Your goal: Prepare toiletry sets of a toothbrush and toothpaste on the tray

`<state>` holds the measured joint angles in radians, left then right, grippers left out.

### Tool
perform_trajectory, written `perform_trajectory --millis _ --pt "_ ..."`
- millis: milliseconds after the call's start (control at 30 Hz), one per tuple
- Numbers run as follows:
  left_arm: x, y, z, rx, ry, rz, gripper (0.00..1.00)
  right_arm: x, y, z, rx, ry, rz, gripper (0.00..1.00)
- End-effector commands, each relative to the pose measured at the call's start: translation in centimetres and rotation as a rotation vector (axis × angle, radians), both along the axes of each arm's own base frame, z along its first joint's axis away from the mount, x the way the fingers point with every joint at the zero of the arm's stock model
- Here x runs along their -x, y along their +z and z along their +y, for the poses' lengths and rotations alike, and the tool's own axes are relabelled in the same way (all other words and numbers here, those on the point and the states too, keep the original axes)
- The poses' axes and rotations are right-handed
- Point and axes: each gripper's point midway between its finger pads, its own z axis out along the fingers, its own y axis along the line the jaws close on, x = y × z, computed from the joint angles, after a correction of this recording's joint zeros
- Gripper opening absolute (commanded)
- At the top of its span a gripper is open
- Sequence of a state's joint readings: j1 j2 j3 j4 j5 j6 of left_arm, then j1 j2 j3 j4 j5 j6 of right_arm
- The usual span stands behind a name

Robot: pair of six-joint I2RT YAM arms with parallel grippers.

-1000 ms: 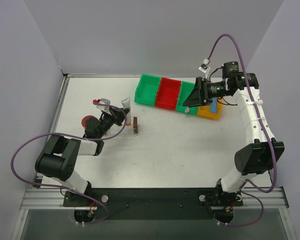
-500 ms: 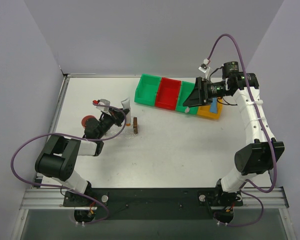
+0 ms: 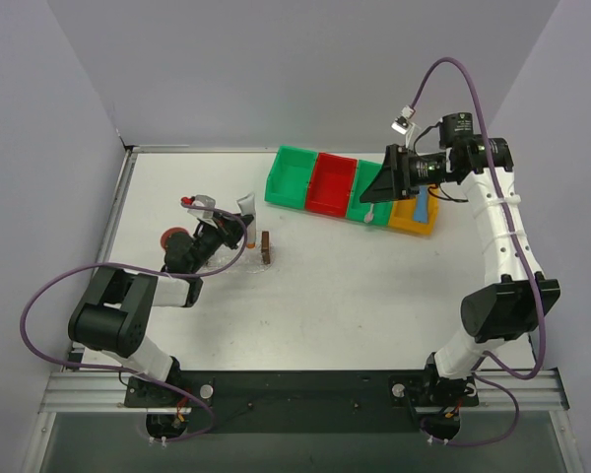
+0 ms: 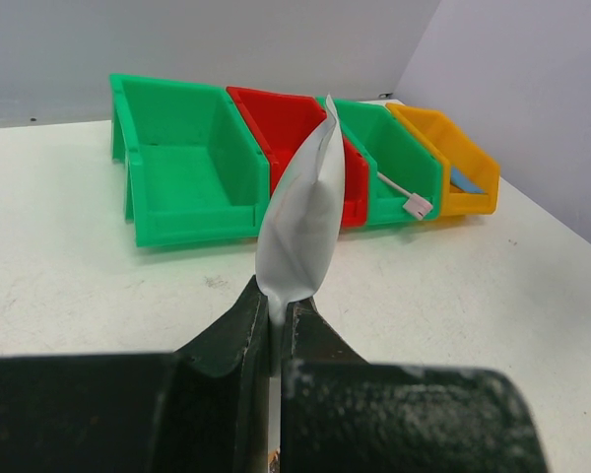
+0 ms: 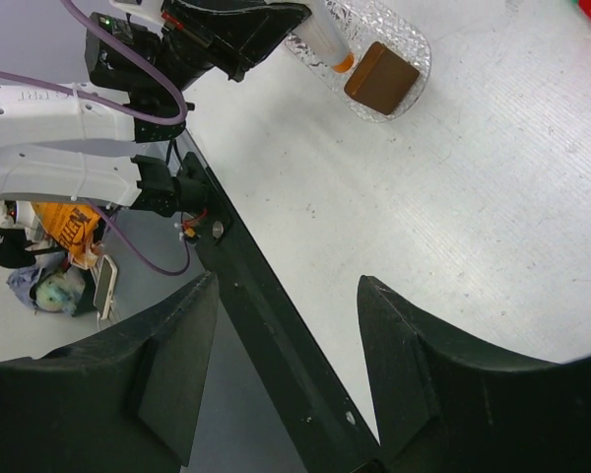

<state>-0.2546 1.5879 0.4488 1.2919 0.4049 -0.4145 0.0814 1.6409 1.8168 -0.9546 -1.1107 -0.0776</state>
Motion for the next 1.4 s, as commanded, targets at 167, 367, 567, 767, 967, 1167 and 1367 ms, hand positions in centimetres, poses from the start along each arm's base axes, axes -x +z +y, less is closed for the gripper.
perform_trajectory --millis 167,367,567,767,967,1167,1367 --pt "0.2 6.9 0.2 0.048 -0.025 -0.211 0.00 -0.5 0.4 0.8 0.023 0.044 -0.034 0.54" --pt "0.2 7.8 0.1 0.076 -0.045 -0.233 0.00 -0.5 0.5 1.2 0.028 0.062 -0.045 0.54" --pt "2.7 10.8 -2.3 0.102 -0.277 -0.245 0.00 -0.2 1.3 2.6 0.136 0.162 -0.168 0.54" --pt "5.6 13.3 -3.4 0.119 -0.426 -0.269 0.00 -1.0 1.4 5.4 0.283 0.298 -0.385 0.55" --pt "7.7 15.1 -4.0 0.159 -0.527 -0.264 0.00 -0.8 0.3 9.9 0.270 0.423 -0.495 0.56" --pt "8.7 16.3 -4.4 0.230 -0.581 -0.233 0.00 0.1 0.2 13.6 0.210 0.463 -0.577 0.56" --pt "10.2 17.0 -5.4 0.269 -0.648 -0.237 0.00 0.5 0.4 16.0 0.157 0.447 -0.627 0.56"
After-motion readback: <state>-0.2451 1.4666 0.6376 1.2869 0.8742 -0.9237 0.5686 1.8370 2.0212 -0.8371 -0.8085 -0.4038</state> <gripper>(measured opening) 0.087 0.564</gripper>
